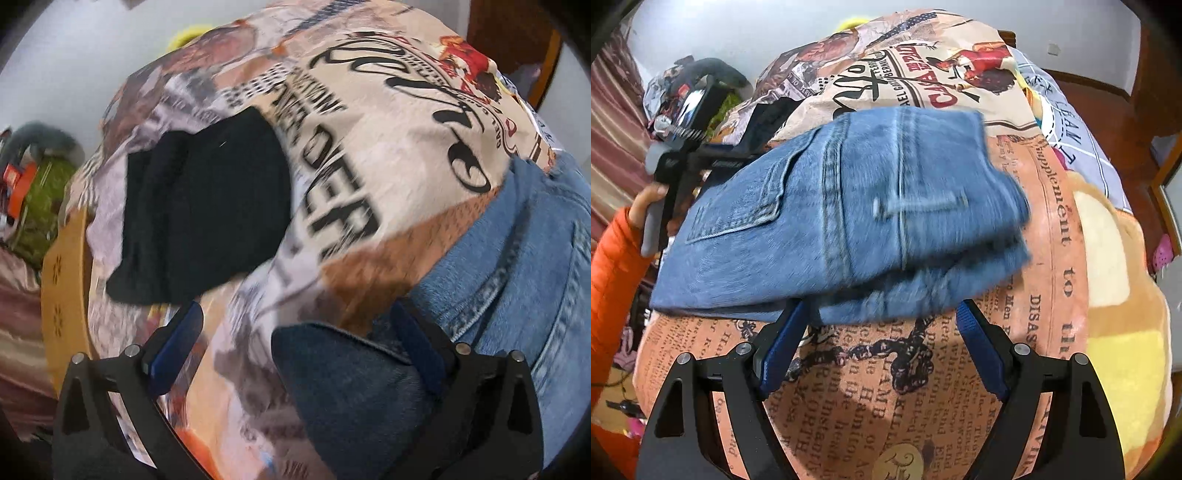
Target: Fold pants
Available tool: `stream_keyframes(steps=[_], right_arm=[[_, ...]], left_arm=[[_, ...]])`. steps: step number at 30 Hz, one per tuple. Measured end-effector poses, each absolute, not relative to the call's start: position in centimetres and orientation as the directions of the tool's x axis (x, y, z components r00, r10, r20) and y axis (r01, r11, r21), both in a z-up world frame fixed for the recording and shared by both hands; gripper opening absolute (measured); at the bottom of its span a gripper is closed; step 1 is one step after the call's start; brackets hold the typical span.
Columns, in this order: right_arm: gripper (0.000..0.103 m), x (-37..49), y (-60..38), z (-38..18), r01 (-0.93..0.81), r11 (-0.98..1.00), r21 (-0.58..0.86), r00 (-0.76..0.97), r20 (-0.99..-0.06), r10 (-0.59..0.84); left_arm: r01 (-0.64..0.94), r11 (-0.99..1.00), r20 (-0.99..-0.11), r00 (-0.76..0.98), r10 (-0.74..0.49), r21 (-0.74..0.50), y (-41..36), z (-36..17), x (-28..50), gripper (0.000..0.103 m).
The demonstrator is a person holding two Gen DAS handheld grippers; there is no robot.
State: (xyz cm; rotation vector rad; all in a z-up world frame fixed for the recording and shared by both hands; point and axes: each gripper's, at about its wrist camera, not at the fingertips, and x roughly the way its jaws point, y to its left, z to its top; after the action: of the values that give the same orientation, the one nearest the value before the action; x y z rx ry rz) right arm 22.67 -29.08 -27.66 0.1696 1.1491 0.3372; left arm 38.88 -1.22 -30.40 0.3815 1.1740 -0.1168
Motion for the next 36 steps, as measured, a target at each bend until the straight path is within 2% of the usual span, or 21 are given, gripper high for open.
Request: stream_keyframes(steps=[10,21,24,30,36], right_arm=[[0.081,21.5,-28.4,-25.8,-0.2,0.935,0.293,0.418,-0.837,0.352],[0.081,20.3,-27.0,-24.2,-0.236,0.924,0.3,0.454,-0.807,0.377],[0.081,20.1,-26.5,-24.0,-0.25,0.92,0.3,0.457,-0.802,0.386],[0.081,19.7,-25.6,-23.9,-0.271,0.916,0.295,0.455,-0.8,0.392],[0.081,19.3,-25.5,-24.2,-0.264,0.916,0.302,0.459,-0.796,0.394]], left_arm=[[0.199,0.957,-0.923,0.362,0.129,0.212,3.0,-28.6,32.1,0.103],[0.128,0.983,-0.934,0.35,0.077,0.129,3.9,-27.4,24.4,0.103],[0.088,0.99,-0.933,0.352,0.076,0.113,3.7,-27.2,23.6,0.103],[0.067,0.998,-0.948,0.317,-0.037,-0.016,3.0,-27.0,23.0,0.103],[0.11,0.994,-0.929,0.369,-0.028,0.014,1.6,-25.6,22.6,0.101]])
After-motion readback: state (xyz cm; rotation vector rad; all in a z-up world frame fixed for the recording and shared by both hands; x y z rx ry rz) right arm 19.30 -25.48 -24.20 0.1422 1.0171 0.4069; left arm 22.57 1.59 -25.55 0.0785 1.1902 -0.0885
